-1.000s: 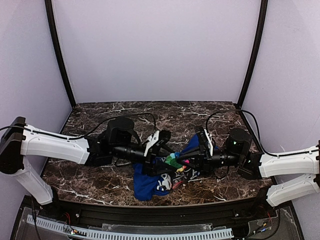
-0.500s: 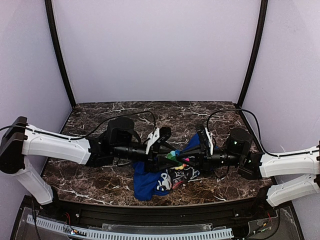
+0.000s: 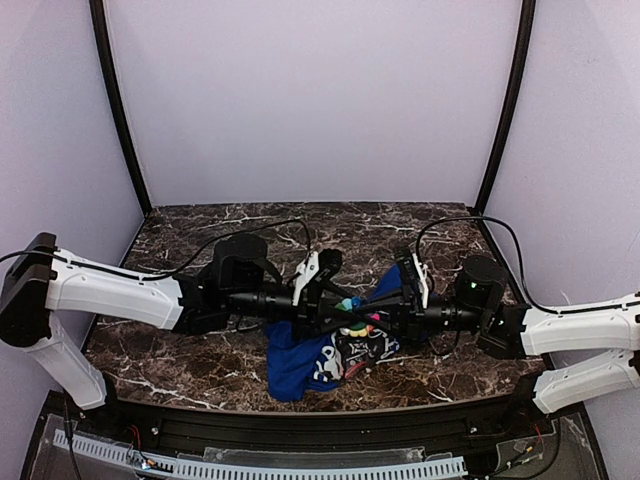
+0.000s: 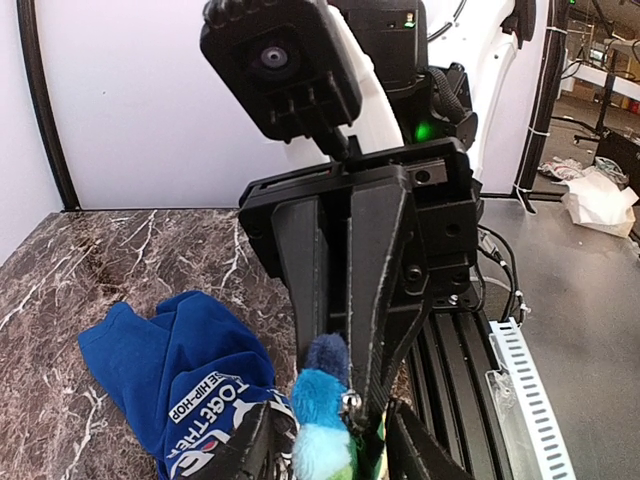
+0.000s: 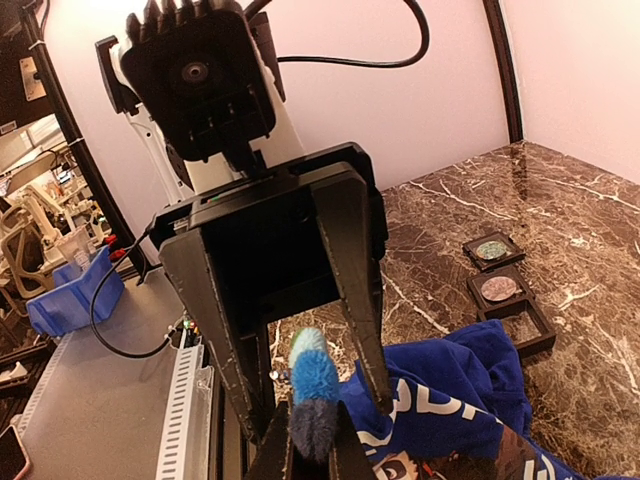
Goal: Remove the brooch from the garment
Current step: Close the brooch onto the crumpled clothing.
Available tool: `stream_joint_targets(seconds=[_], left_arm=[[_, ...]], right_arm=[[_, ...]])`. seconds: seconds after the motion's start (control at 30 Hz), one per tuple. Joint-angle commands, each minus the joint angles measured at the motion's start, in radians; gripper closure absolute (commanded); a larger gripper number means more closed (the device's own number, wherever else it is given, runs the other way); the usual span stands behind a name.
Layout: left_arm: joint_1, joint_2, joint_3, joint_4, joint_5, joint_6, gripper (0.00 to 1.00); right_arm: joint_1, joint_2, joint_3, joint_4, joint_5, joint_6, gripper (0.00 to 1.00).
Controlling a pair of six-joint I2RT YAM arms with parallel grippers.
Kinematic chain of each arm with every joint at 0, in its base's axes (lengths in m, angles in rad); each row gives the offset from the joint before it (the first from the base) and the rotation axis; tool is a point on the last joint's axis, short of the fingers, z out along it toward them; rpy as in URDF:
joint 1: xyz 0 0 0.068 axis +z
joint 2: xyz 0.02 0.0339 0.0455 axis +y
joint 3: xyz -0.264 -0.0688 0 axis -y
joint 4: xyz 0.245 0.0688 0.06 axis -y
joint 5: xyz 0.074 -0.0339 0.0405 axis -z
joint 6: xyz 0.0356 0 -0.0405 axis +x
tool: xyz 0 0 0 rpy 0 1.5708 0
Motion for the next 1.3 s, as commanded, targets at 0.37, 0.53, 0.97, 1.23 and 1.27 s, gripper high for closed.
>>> stream_joint_targets(seconds=[0.37, 0.53, 0.97, 1.23, 1.27], left_arm=[[-0.004, -0.019, -0.032, 0.039, 0.058, -0.002, 0.68], [-0.005, -0.023, -0.034, 0.039, 0.067, -0.003, 0.73], [-0.002, -0.025, -0.036, 0.047, 0.094, -0.01, 0.84], [-0.002, -0.025, -0.03, 0.039, 0.126, -0.018, 0.88], [-0.002, -0.021, -0.023, 0.029, 0.137, -0.017, 0.88]], right_arm=[[-0.006, -0.024, -0.021, 0.044, -0.065, 0.011, 1.0], [-0.006, -0.019, -0.022, 0.047, -0.077, 0.013, 1.0], [-0.006, -0.026, -0.026, 0.05, -0.088, 0.013, 1.0], [-0.006, -0.025, -0.026, 0.046, -0.11, 0.008, 1.0], [-0.006, -0.024, -0.024, 0.042, -0.114, 0.005, 1.0]])
